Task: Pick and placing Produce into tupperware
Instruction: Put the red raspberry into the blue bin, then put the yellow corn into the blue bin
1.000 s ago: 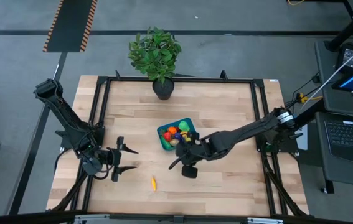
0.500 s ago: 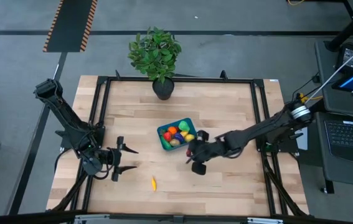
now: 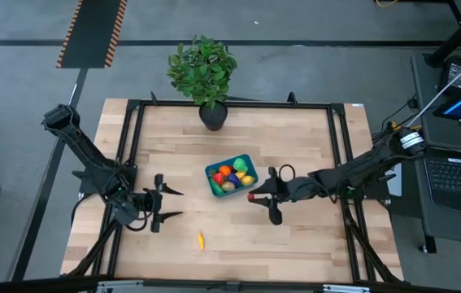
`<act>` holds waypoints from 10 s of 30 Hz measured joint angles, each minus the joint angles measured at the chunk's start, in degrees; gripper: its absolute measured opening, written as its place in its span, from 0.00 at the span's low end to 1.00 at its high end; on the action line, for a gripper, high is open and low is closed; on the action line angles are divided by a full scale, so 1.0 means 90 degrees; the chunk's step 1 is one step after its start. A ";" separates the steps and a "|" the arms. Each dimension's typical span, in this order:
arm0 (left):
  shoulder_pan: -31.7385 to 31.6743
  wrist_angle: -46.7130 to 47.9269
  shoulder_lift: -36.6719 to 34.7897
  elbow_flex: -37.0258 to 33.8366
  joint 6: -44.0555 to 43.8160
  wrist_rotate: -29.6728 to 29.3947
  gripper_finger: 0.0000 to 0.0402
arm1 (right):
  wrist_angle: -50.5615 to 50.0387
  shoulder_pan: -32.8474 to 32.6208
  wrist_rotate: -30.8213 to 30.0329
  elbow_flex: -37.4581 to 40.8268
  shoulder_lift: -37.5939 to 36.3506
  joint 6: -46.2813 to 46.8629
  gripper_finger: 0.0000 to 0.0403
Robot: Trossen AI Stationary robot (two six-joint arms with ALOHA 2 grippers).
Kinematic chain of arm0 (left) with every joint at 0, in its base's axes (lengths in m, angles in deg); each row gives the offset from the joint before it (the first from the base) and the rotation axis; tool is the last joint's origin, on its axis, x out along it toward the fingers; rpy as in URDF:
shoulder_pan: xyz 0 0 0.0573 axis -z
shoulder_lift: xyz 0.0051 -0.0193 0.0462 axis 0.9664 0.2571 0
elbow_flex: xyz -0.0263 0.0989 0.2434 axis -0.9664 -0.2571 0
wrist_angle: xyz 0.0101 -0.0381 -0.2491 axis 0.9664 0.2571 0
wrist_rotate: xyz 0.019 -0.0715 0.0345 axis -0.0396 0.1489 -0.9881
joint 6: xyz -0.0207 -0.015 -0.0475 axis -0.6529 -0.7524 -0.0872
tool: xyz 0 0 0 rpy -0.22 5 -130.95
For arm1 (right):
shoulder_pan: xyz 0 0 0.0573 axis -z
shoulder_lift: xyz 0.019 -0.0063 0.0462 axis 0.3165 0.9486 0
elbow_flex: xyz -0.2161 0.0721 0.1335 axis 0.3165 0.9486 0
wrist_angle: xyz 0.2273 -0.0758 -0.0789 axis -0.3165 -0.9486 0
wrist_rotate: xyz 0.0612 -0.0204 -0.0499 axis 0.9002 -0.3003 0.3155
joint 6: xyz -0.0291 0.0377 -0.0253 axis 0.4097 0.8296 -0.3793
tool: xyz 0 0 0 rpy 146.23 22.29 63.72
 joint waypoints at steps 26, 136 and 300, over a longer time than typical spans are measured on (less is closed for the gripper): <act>-0.0082 0.0007 0.0000 0.0000 0.0000 0.0007 0.68 | 0.1092 0.0423 -0.1635 0.0567 0.0011 -0.0087 0.27; -0.1099 0.1951 0.3497 0.3266 0.1630 0.3545 0.65 | -0.2500 -0.2902 -0.3938 -0.1529 0.0319 0.1375 0.50; -0.4119 -0.0506 0.2026 0.1345 0.2192 0.4825 0.00 | -0.2789 -0.2363 -0.3555 -0.1527 0.0346 0.1732 0.50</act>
